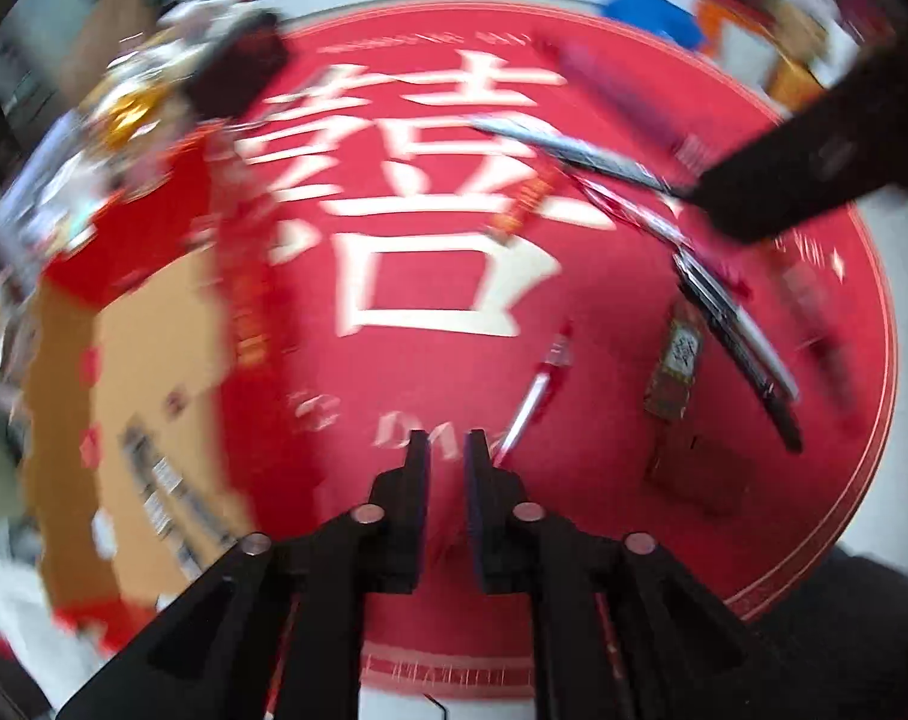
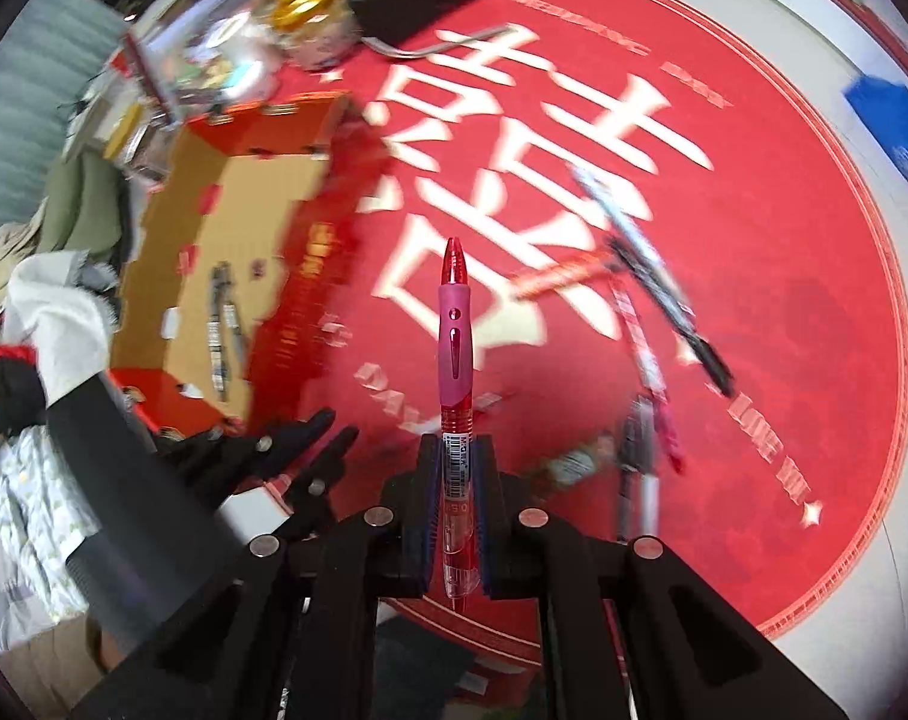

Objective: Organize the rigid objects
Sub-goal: 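Carry both held pens over the cardboard box with both tools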

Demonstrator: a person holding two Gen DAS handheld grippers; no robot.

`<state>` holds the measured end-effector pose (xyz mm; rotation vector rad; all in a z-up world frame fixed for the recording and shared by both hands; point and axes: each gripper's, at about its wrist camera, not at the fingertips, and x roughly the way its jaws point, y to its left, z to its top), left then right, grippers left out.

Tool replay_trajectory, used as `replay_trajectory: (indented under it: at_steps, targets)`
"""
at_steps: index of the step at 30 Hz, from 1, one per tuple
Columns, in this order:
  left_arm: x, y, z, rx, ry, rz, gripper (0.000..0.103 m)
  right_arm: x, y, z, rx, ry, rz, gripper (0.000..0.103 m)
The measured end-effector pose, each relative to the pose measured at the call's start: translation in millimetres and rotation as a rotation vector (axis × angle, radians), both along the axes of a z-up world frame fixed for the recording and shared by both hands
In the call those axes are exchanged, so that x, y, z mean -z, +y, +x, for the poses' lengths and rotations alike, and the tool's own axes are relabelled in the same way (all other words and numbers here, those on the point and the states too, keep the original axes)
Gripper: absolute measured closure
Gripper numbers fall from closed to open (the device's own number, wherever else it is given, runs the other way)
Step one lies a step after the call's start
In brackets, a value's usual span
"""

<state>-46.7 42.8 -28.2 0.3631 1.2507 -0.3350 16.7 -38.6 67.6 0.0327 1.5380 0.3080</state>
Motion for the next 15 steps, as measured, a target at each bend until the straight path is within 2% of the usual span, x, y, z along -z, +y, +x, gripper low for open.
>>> replay_trajectory:
  at_steps: [3, 5, 7, 8, 10, 11, 13, 14, 15]
  targets:
    - [27, -18, 6, 0.114, -0.005, 0.045, 0.054, -1, -22, -4, 0.036, -0.002, -0.007, 0.092]
    - [38, -21, 9, 0.148, 0.015, 0.036, 0.046, -2, -36, -8, 0.070, 0.000, 0.002, 0.092]
    - [39, -23, 10, 0.172, -0.011, 0.005, 0.035, -3, -45, -11, 0.089, -0.003, 0.007, 0.092]
    - [42, -24, 10, 0.184, -0.003, 0.017, 0.031, -3, -49, -11, 0.097, -0.003, 0.011, 0.092]
    - [42, -24, 12, 0.180, -0.004, 0.001, 0.030, -3, -56, -13, 0.118, 0.000, 0.020, 0.092]
    - [43, -23, 13, 0.168, 0.013, -0.009, 0.031, -2, -58, -14, 0.127, 0.002, 0.026, 0.092]
    - [42, -16, 17, 0.131, 0.086, -0.096, 0.057, -3, -63, -15, 0.146, 0.001, 0.040, 0.092]
    - [40, -17, 17, 0.125, 0.086, -0.084, 0.088, -4, -64, -15, 0.150, -0.001, 0.046, 0.092]
    - [40, -19, 17, 0.119, 0.104, -0.068, 0.089, -5, -65, -16, 0.154, -0.004, 0.050, 0.092]
